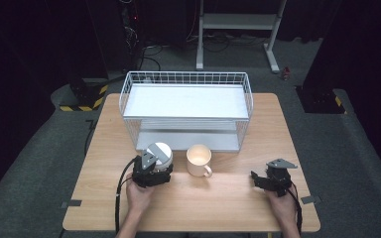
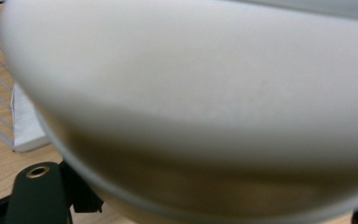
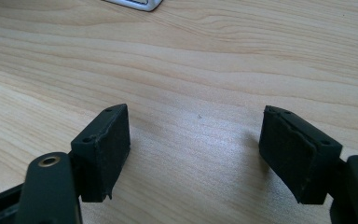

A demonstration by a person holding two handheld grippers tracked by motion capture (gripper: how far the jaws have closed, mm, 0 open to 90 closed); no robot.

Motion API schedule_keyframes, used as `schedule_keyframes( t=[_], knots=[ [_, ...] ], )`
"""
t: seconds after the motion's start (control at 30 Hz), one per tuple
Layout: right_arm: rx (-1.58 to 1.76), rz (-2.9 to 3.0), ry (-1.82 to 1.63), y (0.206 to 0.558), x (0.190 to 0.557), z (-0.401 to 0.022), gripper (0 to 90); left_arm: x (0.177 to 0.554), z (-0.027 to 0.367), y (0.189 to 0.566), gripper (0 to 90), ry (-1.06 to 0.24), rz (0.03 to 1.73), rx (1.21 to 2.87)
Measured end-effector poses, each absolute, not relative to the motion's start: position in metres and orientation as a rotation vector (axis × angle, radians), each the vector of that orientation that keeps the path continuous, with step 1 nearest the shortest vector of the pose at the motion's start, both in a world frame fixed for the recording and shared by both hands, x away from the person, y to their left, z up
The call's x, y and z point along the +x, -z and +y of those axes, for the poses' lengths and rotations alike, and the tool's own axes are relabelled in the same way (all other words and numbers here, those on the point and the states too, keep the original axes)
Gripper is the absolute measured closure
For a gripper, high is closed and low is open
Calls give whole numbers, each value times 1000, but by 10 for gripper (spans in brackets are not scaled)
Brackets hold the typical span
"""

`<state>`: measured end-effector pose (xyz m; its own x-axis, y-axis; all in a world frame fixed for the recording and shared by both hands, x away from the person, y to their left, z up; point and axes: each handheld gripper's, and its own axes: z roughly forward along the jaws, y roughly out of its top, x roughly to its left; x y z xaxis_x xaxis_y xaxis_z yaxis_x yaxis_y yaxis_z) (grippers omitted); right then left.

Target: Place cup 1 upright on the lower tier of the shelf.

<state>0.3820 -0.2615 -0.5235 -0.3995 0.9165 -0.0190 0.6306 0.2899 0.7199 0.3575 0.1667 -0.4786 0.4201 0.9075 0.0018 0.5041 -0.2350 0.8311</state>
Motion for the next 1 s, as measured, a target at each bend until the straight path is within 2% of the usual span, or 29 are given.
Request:
schedule_keyframes(
  t=[1.0],
  knots=[
    [1383,2135,-892,523,382,-261,247,400,171,472,189,-702,1255,1876]
  ],
)
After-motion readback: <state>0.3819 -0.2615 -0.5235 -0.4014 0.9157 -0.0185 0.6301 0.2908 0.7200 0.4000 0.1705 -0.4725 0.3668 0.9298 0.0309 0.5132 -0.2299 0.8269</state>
